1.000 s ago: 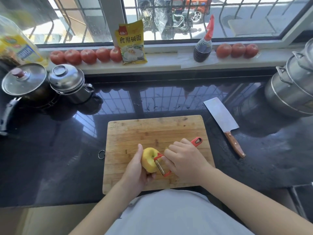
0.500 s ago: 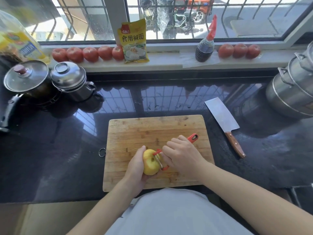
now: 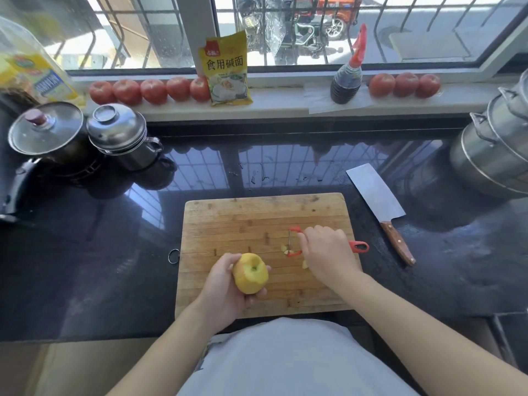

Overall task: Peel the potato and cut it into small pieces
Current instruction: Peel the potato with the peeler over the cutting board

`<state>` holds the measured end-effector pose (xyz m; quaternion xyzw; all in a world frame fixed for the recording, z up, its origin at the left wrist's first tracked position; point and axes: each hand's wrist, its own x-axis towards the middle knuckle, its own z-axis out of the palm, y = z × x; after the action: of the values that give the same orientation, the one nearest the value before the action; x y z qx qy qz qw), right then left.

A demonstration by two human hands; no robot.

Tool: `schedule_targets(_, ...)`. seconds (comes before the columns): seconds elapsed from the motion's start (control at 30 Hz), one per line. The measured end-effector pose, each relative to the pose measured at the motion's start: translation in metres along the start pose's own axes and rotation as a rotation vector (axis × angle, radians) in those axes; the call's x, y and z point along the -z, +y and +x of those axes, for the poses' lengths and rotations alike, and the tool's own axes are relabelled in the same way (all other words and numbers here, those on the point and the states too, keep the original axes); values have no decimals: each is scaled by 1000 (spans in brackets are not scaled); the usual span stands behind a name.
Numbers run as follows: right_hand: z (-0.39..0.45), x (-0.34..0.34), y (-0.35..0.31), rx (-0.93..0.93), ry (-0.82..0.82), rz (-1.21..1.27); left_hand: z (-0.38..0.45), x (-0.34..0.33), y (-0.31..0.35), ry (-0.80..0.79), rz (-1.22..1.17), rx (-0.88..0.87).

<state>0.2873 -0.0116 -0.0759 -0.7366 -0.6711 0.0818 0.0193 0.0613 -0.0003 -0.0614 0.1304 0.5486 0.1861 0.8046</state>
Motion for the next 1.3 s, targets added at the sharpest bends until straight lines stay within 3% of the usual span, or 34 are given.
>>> schedule_targets(0.07, -4, 0, 6, 43, 49, -32, -1, 2, -2, -16, 2, -1)
schedule_targets(0.17, -9, -8, 17, 55, -153, -63, -1, 3, -6, 2, -20, 13)
schedule_targets(0.33, -17, 7, 3, 205, 127, 92, 0, -2, -3, -10, 21, 17)
schedule_targets(0.6, -19, 17, -30, 378, 317, 83, -2, -19, -4, -65, 83, 9)
schedule_targets(1.03, -18, 9, -47, 356, 440, -15, -4, -32, -8, 135, 57, -85)
schedule_targets(1.2, -19, -2, -42, 320, 354, -71, 0, -28, -12, 193, 54, -98)
schedule_targets(1.3, -20, -26, -18, 226, 121, -235, 3, -26, -11, 233, 18, -182)
